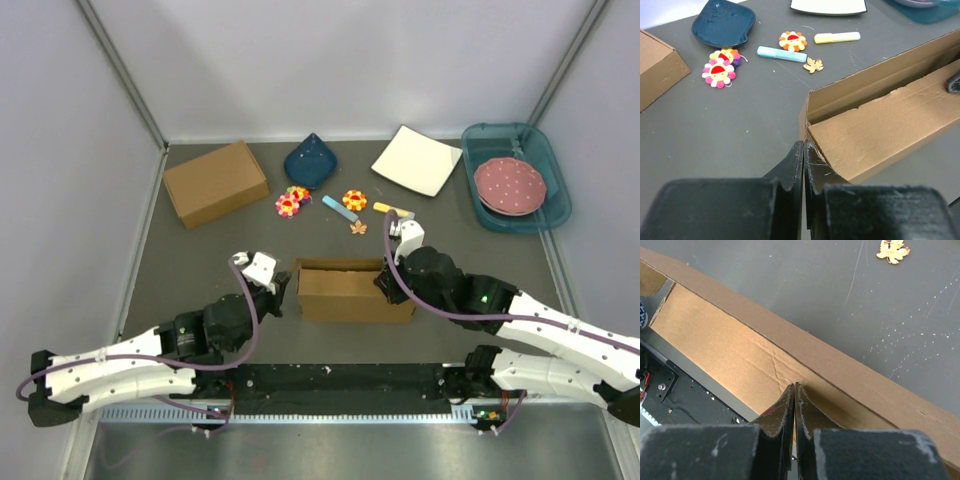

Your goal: Fold the paper box

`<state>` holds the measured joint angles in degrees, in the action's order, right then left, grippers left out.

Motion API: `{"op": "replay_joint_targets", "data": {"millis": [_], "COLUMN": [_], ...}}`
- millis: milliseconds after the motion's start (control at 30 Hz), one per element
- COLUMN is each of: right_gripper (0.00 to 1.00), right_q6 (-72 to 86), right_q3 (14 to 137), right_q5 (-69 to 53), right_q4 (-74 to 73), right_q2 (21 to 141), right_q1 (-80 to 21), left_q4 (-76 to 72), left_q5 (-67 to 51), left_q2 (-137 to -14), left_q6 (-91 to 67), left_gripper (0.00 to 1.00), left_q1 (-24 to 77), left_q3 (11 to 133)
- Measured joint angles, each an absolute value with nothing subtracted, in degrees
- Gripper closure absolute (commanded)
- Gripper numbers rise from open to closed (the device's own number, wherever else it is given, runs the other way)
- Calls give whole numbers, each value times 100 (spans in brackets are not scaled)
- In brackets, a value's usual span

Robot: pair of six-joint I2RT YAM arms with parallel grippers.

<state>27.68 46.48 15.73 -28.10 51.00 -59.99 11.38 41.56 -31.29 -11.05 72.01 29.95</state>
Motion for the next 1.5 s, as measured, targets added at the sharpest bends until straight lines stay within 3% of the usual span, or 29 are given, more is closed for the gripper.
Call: {"op": "replay_joint_targets", "data": {"millis": [1500], "right_gripper": [100], "right_q6": [2864], "right_q3": [4460], "right_q5": [1625], "right_q4": [-2637], "right_q2": [4993], "right_q1": [-6058], "left_q4": [1048], "left_q5": [3656], "left_q2": [-3524], "left_q6": [-1922], "left_gripper": [100], "left_q1": [7129], "left_q3": [3256]}}
